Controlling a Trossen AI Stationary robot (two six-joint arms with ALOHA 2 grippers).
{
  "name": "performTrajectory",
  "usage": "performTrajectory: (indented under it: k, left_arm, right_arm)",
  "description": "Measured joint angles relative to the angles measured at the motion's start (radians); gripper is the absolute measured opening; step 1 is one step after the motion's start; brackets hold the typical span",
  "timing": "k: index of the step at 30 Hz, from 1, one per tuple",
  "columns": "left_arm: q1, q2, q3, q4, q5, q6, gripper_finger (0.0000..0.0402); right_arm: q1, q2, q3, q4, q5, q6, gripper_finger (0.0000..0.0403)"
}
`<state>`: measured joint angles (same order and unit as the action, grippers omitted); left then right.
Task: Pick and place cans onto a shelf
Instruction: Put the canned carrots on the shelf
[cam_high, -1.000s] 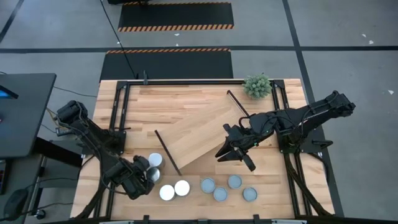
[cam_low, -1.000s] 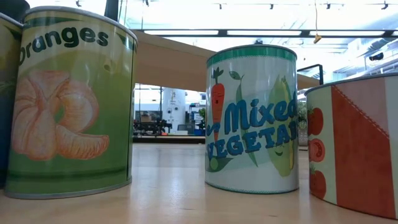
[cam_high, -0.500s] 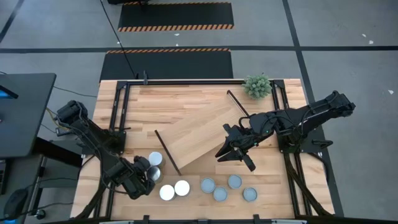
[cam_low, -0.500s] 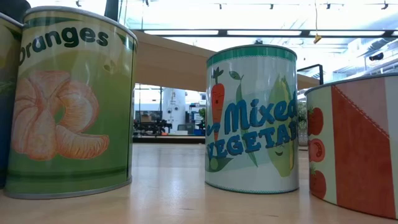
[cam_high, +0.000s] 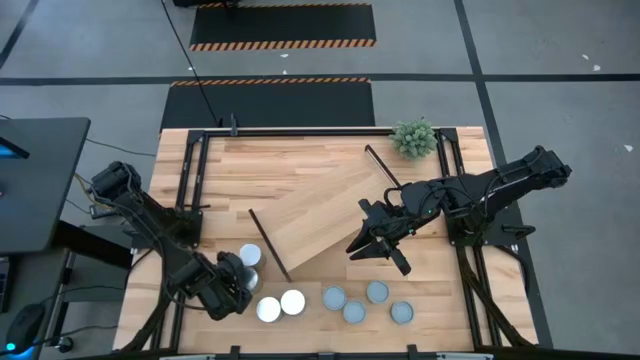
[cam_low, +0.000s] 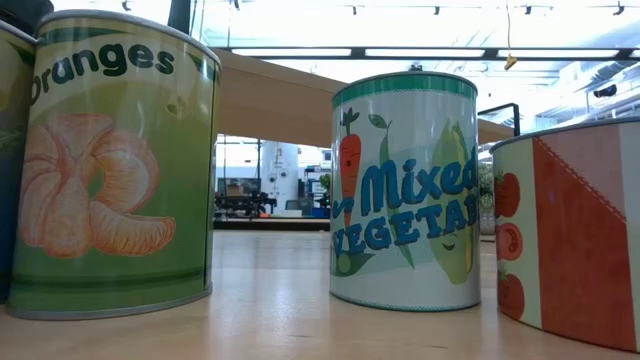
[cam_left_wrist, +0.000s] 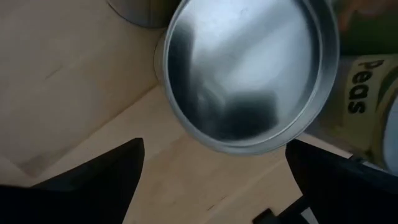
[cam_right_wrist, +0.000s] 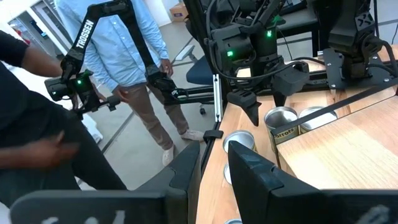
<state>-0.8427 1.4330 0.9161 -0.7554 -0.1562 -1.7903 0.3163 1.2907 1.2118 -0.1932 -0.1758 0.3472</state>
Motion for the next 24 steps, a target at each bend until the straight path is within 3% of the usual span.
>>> performTrajectory:
  k: [12, 15, 20, 24]
  left_arm:
    - [0.0, 0.0, 0.0, 0.011, -0.003, 0.003, 0.0396]
    - [0.002, 0.0, 0.0, 0.02, 0.042, 0.057, 0.0396]
    - [-0.008, -0.013, 0.0, 0.196, 0.091, 0.112, 0.0396]
    - [-0.02, -0.014, 0.002, 0.241, 0.101, 0.095, 0.0396]
  right_arm:
    - [0.0, 0.0, 0.0, 0.0, 0.0, 0.0, 0.009]
    - [0.0, 0.0, 0.0, 0.0, 0.0, 0.0, 0.009]
    - [0.0, 0.0, 0.0, 0.066, 0.06, 0.002, 0.009]
    - [-0.001, -0.001, 0.0, 0.117, 0.104, 0.223, 0.009]
